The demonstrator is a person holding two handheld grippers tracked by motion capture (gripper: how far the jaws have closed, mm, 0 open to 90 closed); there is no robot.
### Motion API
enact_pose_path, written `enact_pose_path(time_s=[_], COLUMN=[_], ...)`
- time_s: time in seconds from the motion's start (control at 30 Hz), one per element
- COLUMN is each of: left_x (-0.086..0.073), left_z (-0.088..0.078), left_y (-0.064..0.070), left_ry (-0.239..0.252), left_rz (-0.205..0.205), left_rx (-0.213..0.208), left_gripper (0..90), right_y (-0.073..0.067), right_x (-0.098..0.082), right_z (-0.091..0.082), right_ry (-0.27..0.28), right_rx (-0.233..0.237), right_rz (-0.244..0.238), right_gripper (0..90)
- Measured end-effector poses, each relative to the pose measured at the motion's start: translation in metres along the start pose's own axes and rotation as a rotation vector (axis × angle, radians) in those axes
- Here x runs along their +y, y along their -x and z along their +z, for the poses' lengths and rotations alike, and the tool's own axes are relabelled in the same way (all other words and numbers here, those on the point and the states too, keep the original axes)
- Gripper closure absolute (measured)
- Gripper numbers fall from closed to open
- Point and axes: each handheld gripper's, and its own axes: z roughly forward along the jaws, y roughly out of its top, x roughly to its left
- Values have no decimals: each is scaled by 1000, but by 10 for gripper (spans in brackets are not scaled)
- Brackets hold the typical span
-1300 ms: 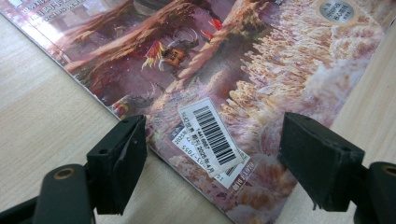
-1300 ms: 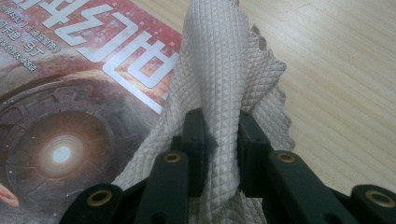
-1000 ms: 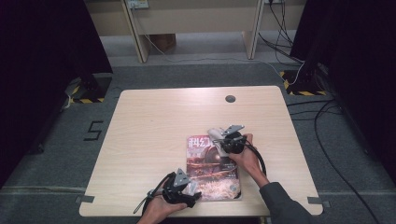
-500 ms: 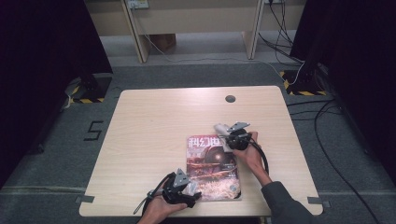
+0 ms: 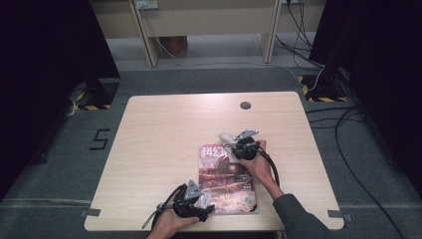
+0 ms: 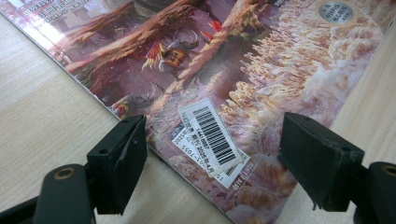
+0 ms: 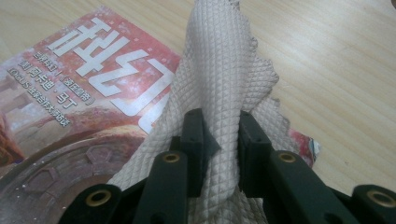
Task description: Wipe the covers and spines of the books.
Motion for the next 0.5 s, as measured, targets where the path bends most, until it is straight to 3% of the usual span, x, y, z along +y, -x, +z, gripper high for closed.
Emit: enact_pose_path(time_s=[0.23,0.5], left_x=[1,4], left_z=[1,5], left_y=[0,8], left_ry=[1,3], left_rz=[10,27], left_rx=[-9,-26], left_gripper=[228,228], right_y=[-6,1], right_x=[-2,-10], right_z=[-5,-17], right_ry=[-24,-56], right_rx=[22,12], right_rz=[-9,0], right_gripper=[769,760])
